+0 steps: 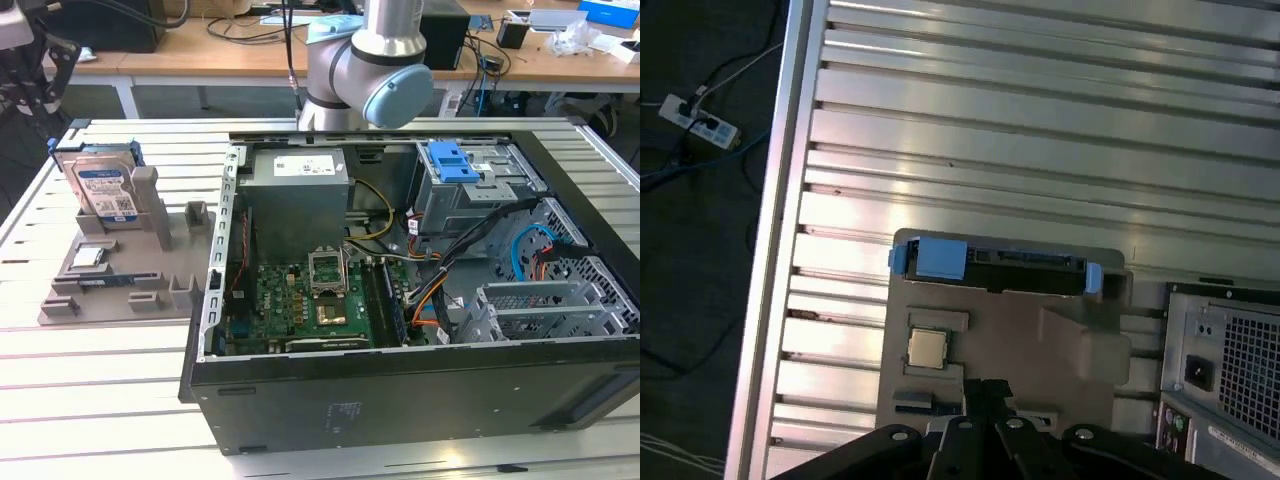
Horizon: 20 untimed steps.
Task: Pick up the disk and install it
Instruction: 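Pick up the disk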
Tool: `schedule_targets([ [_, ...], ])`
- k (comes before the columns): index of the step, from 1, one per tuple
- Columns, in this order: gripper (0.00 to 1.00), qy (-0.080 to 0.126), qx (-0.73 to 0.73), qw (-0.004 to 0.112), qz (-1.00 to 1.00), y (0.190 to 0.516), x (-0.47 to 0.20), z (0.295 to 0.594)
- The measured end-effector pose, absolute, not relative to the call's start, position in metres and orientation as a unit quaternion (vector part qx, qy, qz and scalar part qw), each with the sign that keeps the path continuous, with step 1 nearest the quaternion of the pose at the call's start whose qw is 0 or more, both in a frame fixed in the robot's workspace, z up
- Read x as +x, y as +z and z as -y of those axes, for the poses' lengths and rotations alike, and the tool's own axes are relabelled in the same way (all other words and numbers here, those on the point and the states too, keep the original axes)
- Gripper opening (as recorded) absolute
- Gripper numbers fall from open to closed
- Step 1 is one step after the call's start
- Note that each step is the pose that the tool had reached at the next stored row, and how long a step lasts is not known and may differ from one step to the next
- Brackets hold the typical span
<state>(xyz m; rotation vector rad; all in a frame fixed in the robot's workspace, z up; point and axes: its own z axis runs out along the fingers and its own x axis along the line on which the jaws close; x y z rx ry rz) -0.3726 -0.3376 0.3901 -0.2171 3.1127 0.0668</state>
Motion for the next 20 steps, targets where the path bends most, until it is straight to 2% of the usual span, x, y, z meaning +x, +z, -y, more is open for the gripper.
schedule_targets([
  [20, 0.10, 0.023, -0.263, 0.006, -0.964, 0.3901, -0.3726, 0.3376],
])
